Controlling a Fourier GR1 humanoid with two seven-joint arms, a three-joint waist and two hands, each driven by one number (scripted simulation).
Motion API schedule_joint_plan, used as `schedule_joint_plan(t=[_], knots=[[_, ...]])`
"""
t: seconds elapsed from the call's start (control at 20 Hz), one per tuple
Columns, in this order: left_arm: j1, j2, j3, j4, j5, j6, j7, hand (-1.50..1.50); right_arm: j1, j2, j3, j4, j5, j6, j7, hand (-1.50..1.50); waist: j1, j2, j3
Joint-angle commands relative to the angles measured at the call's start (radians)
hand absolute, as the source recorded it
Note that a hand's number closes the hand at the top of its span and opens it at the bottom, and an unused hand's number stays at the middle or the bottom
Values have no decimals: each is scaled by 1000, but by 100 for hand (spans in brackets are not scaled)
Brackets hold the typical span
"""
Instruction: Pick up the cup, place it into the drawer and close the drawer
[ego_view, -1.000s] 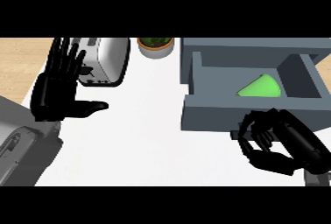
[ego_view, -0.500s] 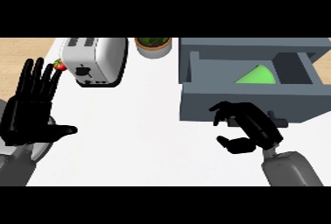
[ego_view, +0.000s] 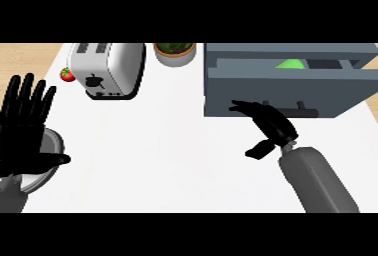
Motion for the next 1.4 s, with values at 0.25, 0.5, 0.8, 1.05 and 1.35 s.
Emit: schedule_joint_plan(t=[0.25,0.5,0.8,1.05,1.35], knots=[[18,3,80,47,17,-113,23,-150,-295,-2,-147,477,-29,-37,-171,-150,14,6,1],[-6,-17,72,102,-4,-154,-3,-150,-412,-103,-206,646,-44,10,-269,-150,28,18,1],[24,-41,48,65,-29,-152,-7,-150,-501,-114,-216,756,-20,-12,-262,-150,52,23,2],[-23,-55,30,61,-70,-102,5,-150,-532,-174,-253,797,-50,33,-322,-150,62,30,4],[-53,-31,63,115,-51,-151,5,-150,-546,-158,-246,823,-35,2,-308,-150,78,42,4]])
